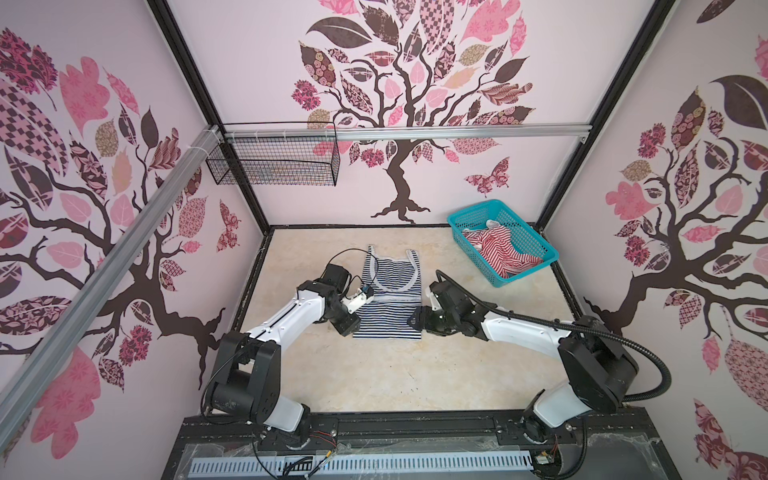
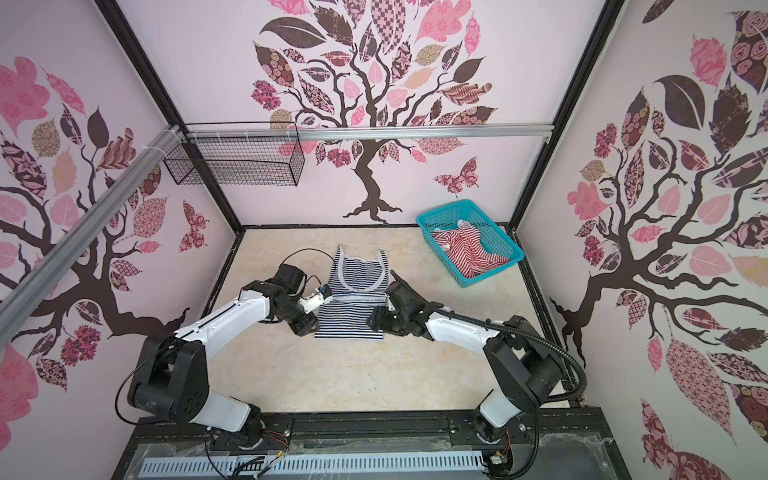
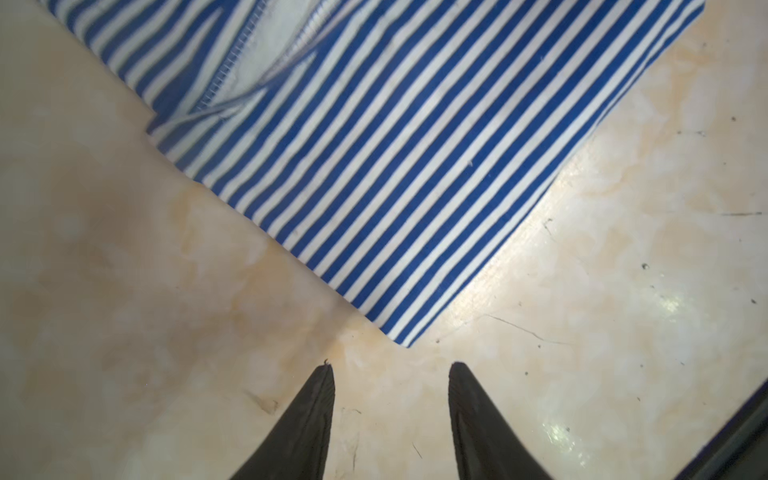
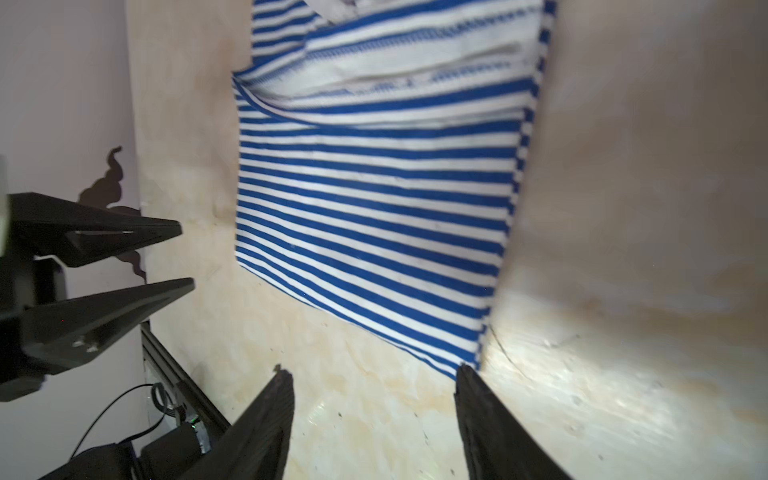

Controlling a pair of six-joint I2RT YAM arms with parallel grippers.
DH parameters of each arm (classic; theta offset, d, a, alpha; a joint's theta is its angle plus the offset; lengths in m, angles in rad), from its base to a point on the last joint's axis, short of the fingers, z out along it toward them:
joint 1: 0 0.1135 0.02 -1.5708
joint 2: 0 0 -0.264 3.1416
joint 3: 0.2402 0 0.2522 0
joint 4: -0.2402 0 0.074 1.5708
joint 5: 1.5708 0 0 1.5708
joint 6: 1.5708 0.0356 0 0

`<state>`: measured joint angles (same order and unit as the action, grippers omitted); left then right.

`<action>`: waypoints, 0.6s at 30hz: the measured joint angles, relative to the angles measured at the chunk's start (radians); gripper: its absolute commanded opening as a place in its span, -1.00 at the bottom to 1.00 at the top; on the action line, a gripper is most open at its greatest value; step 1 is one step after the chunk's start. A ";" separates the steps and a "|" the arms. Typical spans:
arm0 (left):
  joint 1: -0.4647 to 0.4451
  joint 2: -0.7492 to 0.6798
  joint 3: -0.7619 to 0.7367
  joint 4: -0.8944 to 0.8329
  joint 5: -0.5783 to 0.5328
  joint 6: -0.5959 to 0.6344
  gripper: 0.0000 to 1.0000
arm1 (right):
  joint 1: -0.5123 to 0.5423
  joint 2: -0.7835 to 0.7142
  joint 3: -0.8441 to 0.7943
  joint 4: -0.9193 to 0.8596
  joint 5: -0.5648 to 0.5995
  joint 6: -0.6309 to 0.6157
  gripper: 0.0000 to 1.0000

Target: Fold and stack the tank tops

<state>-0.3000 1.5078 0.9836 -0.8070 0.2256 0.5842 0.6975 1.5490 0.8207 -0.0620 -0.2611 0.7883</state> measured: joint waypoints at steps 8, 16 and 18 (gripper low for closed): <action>0.034 0.100 0.010 0.011 0.029 -0.010 -0.01 | -0.002 -0.005 -0.092 0.051 -0.004 0.043 0.26; 0.134 0.249 0.230 0.038 0.071 -0.066 0.00 | -0.032 0.041 0.025 0.028 0.052 0.021 0.26; 0.150 0.313 0.309 0.037 0.102 -0.073 0.00 | -0.063 0.076 0.079 0.034 0.053 0.013 0.26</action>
<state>-0.1497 1.8210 1.2926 -0.7700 0.3275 0.5110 0.6346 1.6253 0.8993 -0.0284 -0.2085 0.8009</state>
